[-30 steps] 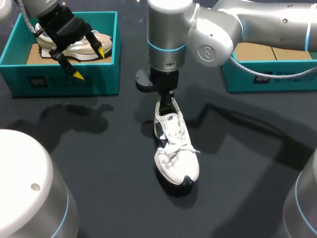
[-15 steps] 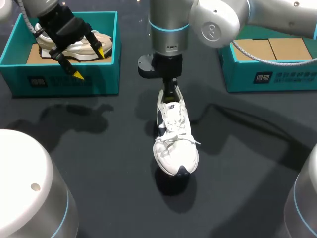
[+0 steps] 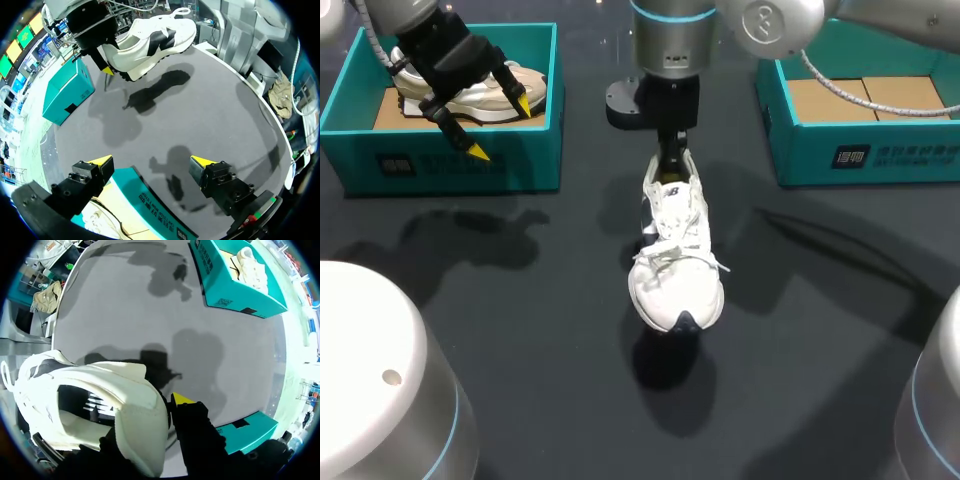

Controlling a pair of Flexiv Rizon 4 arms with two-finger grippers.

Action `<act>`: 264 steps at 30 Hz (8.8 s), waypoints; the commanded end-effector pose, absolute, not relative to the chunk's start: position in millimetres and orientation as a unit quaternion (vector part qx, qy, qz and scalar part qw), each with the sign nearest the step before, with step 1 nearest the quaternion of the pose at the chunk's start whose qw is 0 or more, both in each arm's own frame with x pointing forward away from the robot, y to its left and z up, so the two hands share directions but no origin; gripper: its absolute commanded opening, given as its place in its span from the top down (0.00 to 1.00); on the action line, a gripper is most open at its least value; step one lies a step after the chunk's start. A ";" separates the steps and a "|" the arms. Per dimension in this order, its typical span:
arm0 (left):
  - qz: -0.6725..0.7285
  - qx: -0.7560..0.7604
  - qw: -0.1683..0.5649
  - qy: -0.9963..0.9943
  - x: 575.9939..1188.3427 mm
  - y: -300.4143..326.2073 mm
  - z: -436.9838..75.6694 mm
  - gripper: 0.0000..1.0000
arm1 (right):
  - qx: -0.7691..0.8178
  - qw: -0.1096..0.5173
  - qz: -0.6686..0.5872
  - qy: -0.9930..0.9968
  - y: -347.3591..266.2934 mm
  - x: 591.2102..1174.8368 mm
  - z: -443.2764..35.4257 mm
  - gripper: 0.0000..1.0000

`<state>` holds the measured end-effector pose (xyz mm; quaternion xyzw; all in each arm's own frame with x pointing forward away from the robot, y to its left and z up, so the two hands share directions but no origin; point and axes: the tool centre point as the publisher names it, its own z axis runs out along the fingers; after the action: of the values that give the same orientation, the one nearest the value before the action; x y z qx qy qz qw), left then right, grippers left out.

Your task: Take the shoe out of the shoebox, open the shoe tongue, remove and reinsert the insole, then place the shoe into the shoebox

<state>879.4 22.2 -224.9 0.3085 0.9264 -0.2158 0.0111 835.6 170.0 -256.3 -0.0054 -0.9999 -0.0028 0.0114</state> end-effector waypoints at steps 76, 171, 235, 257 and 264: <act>-0.214 0.309 0.011 0.927 879.2 22.3 -224.8 0.00 | 0.042 -0.063 0.071 -0.995 -114.8 1021.1 -115.0 1.00; -0.214 0.309 0.011 0.927 879.2 22.3 -224.8 0.00 | -0.371 -0.096 0.111 -0.917 -291.1 1090.7 -133.2 1.00; -0.214 0.309 0.011 0.927 879.2 22.3 -224.8 0.00 | -0.646 -0.204 0.073 -0.732 -317.1 1053.6 -173.6 1.00; -0.214 0.309 0.011 0.927 879.2 22.3 -224.8 0.00 | -0.667 -0.196 0.048 -0.717 -345.8 1041.6 -204.6 1.00; -0.214 0.309 0.011 0.927 879.2 22.3 -224.8 0.00 | -0.667 -0.196 0.048 -0.717 -345.8 1041.6 -204.6 1.00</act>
<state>879.4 22.1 -225.0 0.3085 0.9264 -0.2157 0.0111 1044.8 -346.2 -206.8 -0.6672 -0.7175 0.0501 -0.1936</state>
